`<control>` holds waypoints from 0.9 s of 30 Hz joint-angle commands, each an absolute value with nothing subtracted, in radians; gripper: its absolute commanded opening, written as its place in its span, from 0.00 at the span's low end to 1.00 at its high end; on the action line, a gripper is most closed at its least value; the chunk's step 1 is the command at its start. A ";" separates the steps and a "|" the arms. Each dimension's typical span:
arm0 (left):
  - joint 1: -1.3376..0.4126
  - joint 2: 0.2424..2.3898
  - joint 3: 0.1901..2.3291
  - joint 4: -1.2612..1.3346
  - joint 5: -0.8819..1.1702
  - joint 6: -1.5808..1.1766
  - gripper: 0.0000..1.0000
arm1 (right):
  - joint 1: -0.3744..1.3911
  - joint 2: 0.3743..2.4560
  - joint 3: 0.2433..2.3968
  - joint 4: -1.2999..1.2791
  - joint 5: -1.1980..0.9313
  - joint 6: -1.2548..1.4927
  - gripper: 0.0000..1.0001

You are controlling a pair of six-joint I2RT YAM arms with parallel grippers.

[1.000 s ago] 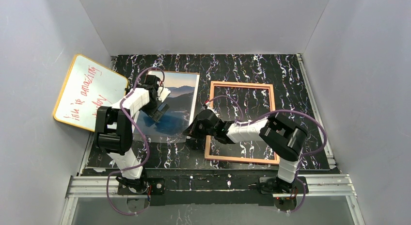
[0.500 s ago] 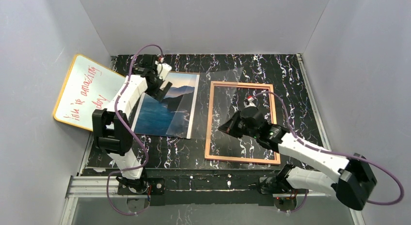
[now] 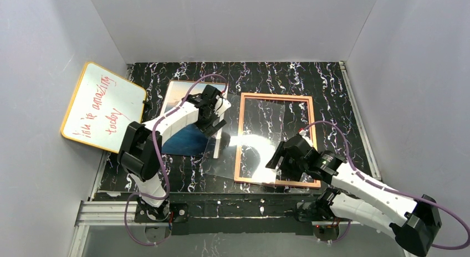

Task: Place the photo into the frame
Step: Place the photo frame item in the photo frame.

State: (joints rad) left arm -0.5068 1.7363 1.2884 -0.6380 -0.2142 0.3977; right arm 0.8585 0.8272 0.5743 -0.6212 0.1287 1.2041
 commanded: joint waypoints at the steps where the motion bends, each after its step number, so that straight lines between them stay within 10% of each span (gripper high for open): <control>1: -0.534 1.752 1.258 -0.609 -0.287 0.394 0.98 | 0.851 0.892 0.666 -0.735 0.189 1.191 0.85; 27: -0.583 1.796 1.195 -0.543 -0.333 0.380 0.98 | 0.192 1.362 0.582 -0.126 -0.487 0.761 0.96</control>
State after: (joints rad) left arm -0.5758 1.7882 1.2163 -0.5430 -0.3187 0.3920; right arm 0.2070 1.3212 0.6109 -0.2974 -0.3519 0.7746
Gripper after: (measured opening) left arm 0.981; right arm 0.969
